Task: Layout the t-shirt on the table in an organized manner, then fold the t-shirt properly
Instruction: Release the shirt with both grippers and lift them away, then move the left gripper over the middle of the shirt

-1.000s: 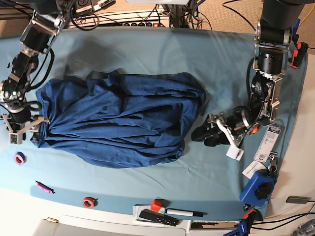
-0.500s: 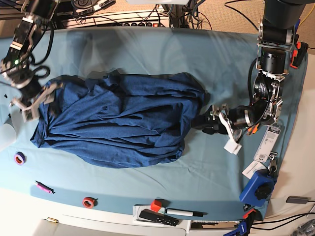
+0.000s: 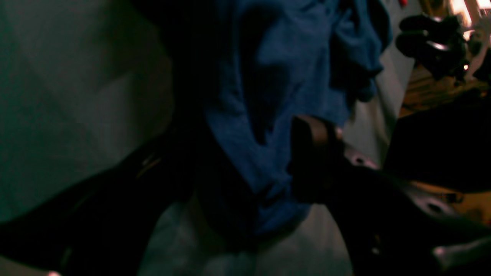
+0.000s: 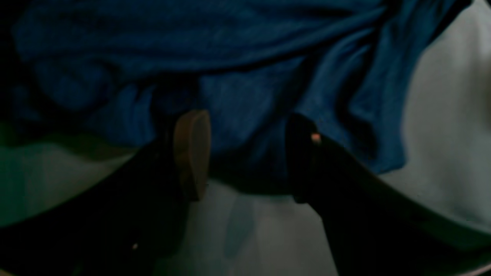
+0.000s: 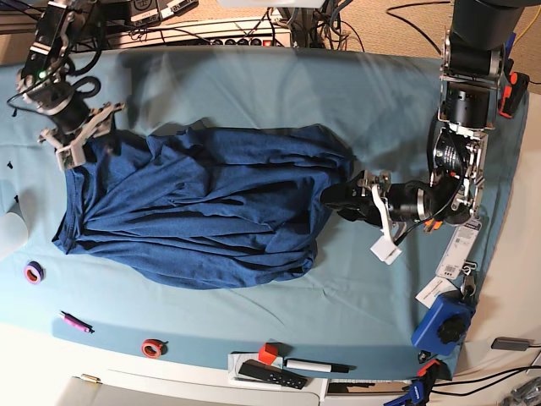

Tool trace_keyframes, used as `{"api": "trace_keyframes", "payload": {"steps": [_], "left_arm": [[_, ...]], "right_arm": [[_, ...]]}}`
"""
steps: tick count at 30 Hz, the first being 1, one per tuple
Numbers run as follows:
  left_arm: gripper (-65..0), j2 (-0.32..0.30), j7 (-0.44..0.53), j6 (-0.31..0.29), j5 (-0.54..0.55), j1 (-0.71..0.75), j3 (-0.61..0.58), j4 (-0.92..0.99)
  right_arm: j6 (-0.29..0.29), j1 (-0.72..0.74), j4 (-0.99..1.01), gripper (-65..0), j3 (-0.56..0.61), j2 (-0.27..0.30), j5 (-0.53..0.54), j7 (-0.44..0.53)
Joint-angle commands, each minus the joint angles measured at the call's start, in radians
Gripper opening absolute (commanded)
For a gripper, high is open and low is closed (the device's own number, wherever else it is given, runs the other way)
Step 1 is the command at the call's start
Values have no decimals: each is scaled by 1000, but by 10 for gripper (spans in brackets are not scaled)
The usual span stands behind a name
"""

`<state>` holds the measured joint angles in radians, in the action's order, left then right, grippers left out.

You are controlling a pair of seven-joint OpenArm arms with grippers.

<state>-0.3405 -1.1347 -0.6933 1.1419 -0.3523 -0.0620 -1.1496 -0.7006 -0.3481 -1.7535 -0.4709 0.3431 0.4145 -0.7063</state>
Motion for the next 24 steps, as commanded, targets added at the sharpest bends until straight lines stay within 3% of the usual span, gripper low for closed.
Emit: {"api": "trace_keyframes", "payload": {"steps": [1,8,13,15,17,19,24], "left_arm": [[-293,-12,0,-5,30,-27,5,-33],[-293,-15,-55,-5,41,-21,5,-70],[-293,-14,-52,-5,40,3,5,-70],[-293,-11,-20,-5,11,12,5,-70],[-293,-3,78,-5,-110,24,5,-70],[-293,5,128,-5,-179,33,5,-70],[-293,17,132,-5,-193,37,5,-70]], "right_arm": [[2,-9,-16,-338,-8,14,16,21],[2,-102,-16,-338,-8,14,37,13],[2,-109,-16,-338,-9,14,21,-49],[64,-109,-16,-338,-9,14,-13,-43],[98,-109,-16,-338,-9,14,-39,-31],[109,-108,-16,-338,-9,14,-45,-29],[110,-109,-16,-338,-9,14,-45,-29]]}}
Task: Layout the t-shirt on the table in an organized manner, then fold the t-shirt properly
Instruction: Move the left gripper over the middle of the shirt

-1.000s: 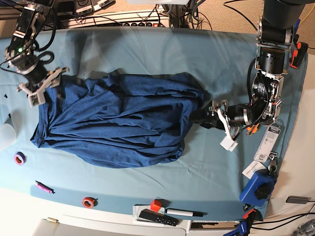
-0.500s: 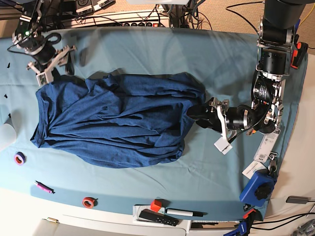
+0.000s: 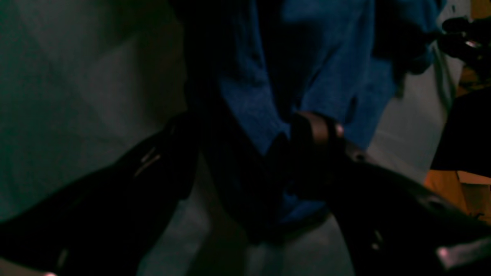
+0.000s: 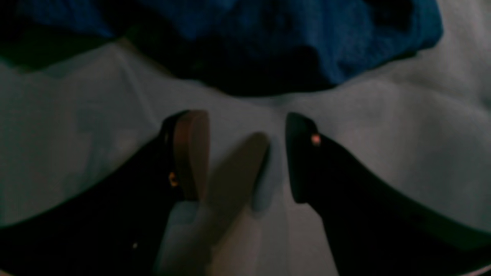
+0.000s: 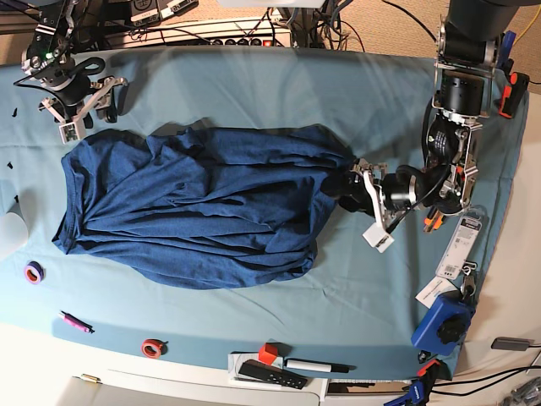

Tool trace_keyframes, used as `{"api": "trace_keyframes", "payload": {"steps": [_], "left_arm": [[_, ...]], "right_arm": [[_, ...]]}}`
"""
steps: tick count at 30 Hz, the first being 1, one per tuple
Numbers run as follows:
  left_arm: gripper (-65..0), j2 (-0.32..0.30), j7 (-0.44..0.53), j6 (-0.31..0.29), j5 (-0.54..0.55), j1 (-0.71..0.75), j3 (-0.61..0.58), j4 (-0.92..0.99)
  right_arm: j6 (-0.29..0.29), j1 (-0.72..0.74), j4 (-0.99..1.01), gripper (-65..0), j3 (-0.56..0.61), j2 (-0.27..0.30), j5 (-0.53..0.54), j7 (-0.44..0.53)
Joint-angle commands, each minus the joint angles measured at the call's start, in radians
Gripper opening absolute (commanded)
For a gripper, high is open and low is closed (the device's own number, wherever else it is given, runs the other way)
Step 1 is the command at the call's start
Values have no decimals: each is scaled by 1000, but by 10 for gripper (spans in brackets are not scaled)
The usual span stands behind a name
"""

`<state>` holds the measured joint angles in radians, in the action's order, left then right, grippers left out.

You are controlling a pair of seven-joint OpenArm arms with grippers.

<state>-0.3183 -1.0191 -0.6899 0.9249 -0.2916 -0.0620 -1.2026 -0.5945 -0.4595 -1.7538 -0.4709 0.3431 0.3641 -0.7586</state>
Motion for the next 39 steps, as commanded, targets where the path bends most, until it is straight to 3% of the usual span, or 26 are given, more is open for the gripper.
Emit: {"api": "trace_keyframes", "payload": {"steps": [1,8,13,17,20,26,27,30,32,36,39], "left_arm": [[-293,-2,12,-8,24,-24,5,-17],[-409,42,-3,1,25,1,5,-17],[-650,13,25,-8,25,-26,6,-17],[-650,-62,24,-5,37,-89,6,-17],[-650,-113,22,29,47,-122,6,-17],[-650,-156,20,27,47,-131,6,-17],[-632,-155,18,23,47,-129,6,-17],[-388,-155,18,13,47,-126,6,-17],[-287,-157,24,24,47,-130,6,-17],[-283,-167,33,39,86,-153,15,-19],[-285,-166,32,-3,132,-172,69,-31]], "right_arm": [[4,3,-16,-338,-9,14,6,23],[4,3,-16,-338,-9,14,6,22],[4,3,-16,-338,-9,14,10,20],[4,3,-16,-338,-9,14,10,19],[5,3,-16,-338,-9,14,10,21],[8,10,-16,-338,-9,14,10,23],[10,11,-16,-338,-9,14,13,24],[10,11,-16,-338,-9,14,13,26],[10,11,-16,-338,-9,14,13,25],[10,11,-16,-338,-9,14,13,26],[10,11,-16,-338,-9,14,13,24]]}}
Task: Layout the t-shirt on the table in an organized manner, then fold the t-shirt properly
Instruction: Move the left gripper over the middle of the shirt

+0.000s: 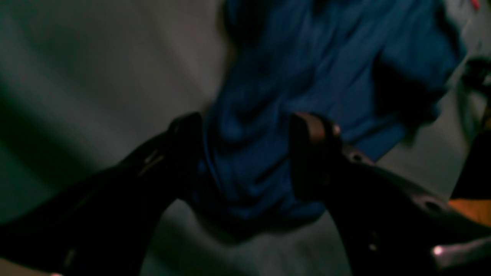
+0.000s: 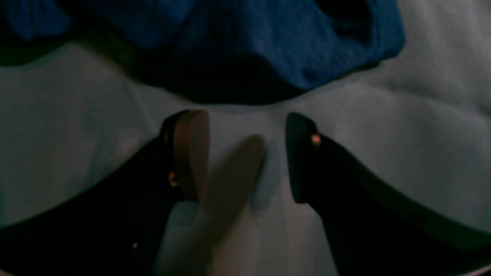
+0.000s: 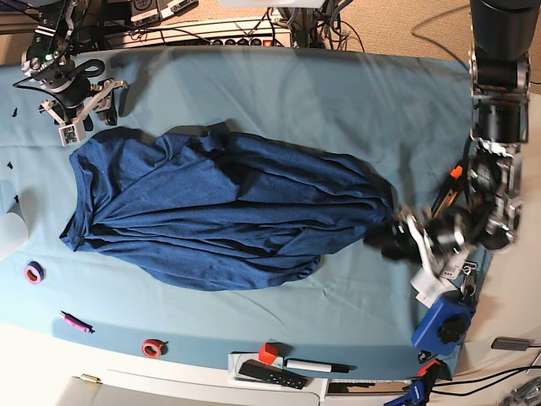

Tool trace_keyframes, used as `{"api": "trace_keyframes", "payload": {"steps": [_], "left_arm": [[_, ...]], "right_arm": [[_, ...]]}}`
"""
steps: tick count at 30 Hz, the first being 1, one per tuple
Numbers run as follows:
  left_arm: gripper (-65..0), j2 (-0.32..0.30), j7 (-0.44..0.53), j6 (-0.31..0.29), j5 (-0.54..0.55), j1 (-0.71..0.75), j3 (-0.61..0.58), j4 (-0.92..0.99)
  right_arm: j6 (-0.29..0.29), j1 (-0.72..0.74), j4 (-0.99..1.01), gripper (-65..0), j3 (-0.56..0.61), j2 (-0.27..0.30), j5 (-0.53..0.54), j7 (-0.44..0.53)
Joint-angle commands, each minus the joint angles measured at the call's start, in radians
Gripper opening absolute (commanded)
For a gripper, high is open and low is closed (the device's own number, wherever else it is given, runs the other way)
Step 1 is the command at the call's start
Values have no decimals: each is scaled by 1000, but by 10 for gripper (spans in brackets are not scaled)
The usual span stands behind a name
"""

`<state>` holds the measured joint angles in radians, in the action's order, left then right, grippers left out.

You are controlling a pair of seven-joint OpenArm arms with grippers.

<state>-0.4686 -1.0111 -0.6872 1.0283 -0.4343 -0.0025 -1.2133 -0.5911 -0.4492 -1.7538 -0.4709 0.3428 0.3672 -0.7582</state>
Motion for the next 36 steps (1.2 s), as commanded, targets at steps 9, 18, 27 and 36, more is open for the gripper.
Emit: {"api": "trace_keyframes", "payload": {"steps": [9,18,27,36], "left_arm": [[-307,77,-201,-11,349,26,68,-111],[-307,275,-231,-11,383,173,-61,-239],[-311,336,68,-11,-156,220,-404,-428],[-350,336,283,133,-663,221,-662,-432]], "right_arm": [[58,1,-16,-338,-9,14,9,28],[58,3,-16,-338,-9,14,5,28],[58,3,-16,-338,-9,14,5,31],[58,3,-16,-338,-9,14,5,32]]}}
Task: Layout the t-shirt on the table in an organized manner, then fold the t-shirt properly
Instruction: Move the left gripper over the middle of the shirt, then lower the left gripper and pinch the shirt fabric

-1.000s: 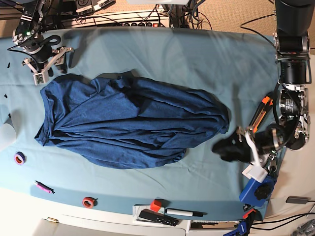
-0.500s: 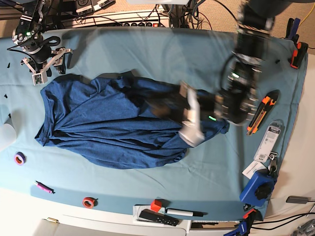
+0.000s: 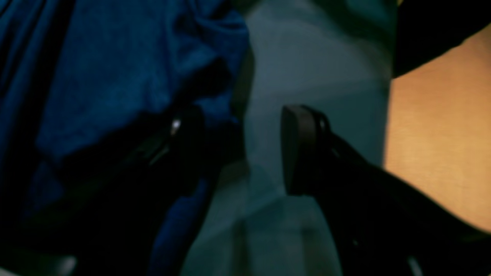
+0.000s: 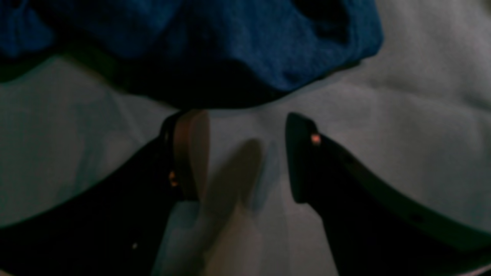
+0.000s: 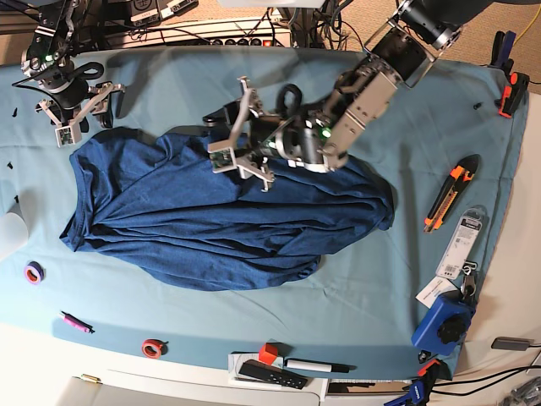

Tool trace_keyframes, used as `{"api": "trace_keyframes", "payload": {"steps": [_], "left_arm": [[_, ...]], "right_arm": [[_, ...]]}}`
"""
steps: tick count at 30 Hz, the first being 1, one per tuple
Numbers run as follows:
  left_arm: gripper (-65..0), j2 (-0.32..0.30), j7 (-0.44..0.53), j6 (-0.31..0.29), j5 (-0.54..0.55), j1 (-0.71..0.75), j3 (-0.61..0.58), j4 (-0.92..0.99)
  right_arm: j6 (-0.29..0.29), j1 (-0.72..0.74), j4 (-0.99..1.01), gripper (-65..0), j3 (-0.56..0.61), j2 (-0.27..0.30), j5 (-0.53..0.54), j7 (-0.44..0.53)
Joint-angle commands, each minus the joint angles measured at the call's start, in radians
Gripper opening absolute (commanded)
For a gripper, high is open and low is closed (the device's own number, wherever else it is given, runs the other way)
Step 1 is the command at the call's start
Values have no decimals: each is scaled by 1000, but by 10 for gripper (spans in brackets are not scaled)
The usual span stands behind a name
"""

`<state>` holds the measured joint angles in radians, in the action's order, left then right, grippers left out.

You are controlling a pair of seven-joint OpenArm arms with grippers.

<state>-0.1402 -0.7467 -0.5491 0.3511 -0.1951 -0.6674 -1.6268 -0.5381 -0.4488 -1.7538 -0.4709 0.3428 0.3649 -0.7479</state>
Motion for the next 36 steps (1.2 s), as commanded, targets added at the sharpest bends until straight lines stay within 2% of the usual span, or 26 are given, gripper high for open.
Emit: {"api": "trace_keyframes", "payload": {"steps": [1,3,6,9,15,16,19,21,24,33,36], "left_arm": [[-350,7,27,21,-30,-18,-14,-18],[-350,7,42,68,-115,-18,-43,-18],[-350,7,65,128,-186,-18,-75,-18],[-350,7,68,171,-196,-18,-99,-18],[-355,8,70,202,-195,-8,-109,-15],[-385,8,75,220,-196,-6,-109,-15],[-567,7,76,267,-196,-3,-109,-15],[-650,7,76,284,-200,-4,-109,-15],[-650,7,75,299,-203,-4,-109,-15],[-650,7,76,294,-203,-5,-108,-16],[-650,7,76,295,-246,-5,-96,-16]], "right_arm": [[5,3,-16,-338,-9,14,8,22],[5,3,-16,-338,-9,14,8,22],[5,3,-16,-338,-9,14,8,23],[5,3,-16,-338,-9,14,8,23],[5,3,-16,-338,-9,14,8,23],[5,3,-16,-338,-9,14,9,23],[5,3,-16,-338,-9,14,9,23],[5,3,-16,-338,-9,14,9,23],[5,3,-16,-338,-9,14,9,23],[5,3,-16,-338,-9,14,9,26],[5,3,-16,-338,-9,14,9,26]]}}
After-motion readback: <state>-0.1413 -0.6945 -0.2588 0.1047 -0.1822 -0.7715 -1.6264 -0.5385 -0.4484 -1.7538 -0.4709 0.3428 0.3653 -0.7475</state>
